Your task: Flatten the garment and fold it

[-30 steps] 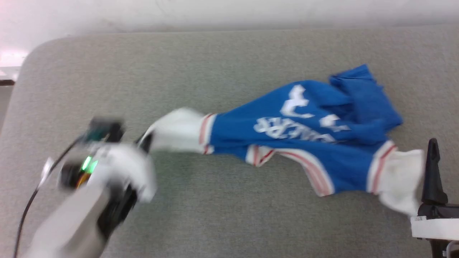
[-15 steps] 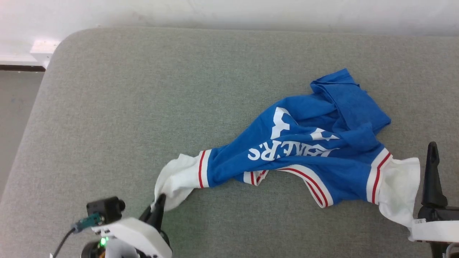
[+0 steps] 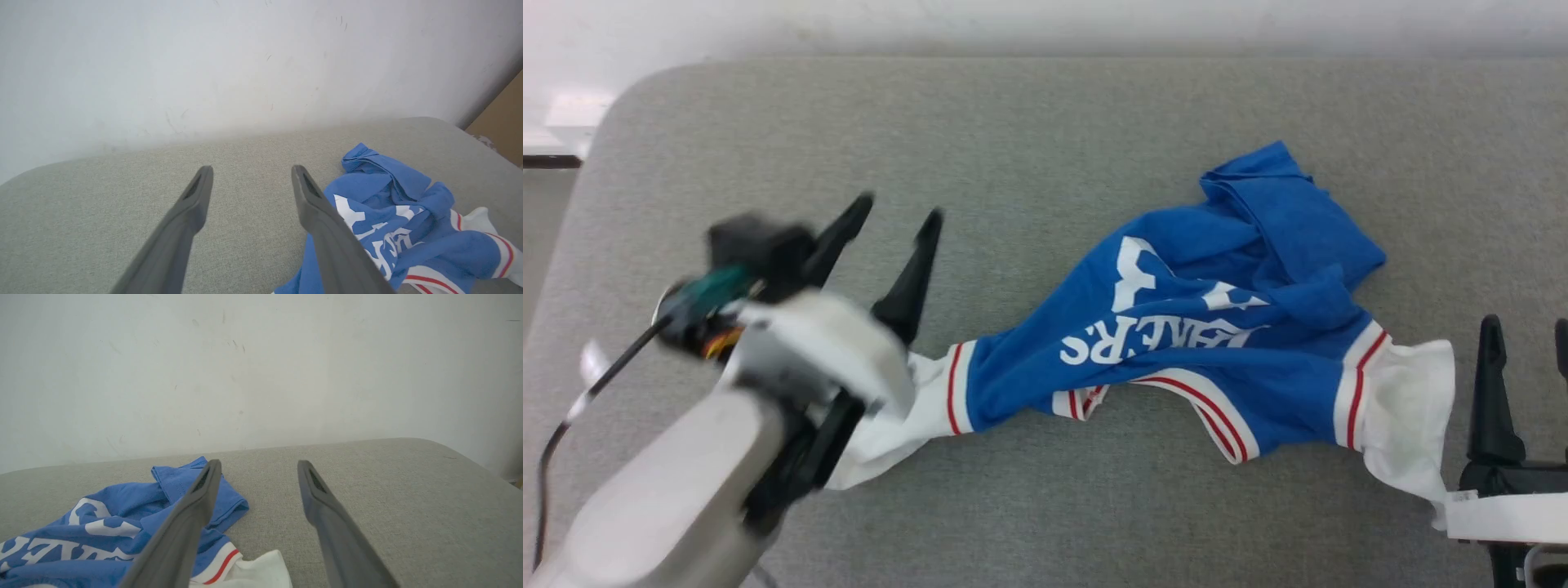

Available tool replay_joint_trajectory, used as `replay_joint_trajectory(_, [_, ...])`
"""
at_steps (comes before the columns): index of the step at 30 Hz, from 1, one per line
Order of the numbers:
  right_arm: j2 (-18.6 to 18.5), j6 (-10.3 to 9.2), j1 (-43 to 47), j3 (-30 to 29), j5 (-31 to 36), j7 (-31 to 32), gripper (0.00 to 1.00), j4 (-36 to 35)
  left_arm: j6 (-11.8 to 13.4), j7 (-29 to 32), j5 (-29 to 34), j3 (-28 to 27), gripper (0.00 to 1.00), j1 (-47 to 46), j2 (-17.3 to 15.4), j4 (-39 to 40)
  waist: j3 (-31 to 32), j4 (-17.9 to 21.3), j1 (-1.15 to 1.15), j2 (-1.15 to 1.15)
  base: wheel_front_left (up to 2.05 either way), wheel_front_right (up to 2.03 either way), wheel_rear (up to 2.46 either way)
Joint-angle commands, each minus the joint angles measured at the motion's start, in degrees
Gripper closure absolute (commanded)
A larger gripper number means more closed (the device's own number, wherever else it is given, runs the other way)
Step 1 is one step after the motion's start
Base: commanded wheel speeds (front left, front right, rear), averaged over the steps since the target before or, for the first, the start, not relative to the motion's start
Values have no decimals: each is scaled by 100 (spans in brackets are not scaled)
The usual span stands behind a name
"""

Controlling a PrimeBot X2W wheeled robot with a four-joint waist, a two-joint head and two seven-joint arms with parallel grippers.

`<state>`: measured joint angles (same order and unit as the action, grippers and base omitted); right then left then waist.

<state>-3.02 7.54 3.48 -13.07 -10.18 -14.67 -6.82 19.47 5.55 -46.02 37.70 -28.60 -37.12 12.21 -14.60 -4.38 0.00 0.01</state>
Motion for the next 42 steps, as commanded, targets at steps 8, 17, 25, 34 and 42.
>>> replay_joint_trajectory(8, [14, -5, -276, 55, -10, -23, 0, -127, -720, 597, 814, 1070, 0, -1641, 1007, -1500, -489, 616, 0, -1, 0, 0, 0])
replay_joint_trajectory(17, [14, -5, -353, 89, -79, -30, 0, -191, -1451, 1014, 1083, 1826, 0, -2399, 1712, -3314, -885, 1137, 0, -1, 0, 0, 0])
replay_joint_trajectory(25, [14, -5, -393, 108, -100, -31, 0, -241, -1996, 1685, 1182, 2377, 100, -2630, 1929, -4744, -1012, 1345, 0, -1, 0, 0, 0])
replay_joint_trajectory(34, [14, -5, -381, 74, -109, -32, 0, -255, -1430, 829, 1161, 1801, 100, -3211, 2160, -4873, -944, 1221, 0, -1, 0, 0, 0])
replay_joint_trajectory(42, [14, -5, -488, 180, -117, -32, 0, -282, -743, 16, 1089, 1097, 100, -3610, 1949, -5085, -1092, 1311, 0, -1, 0, 0, 0])
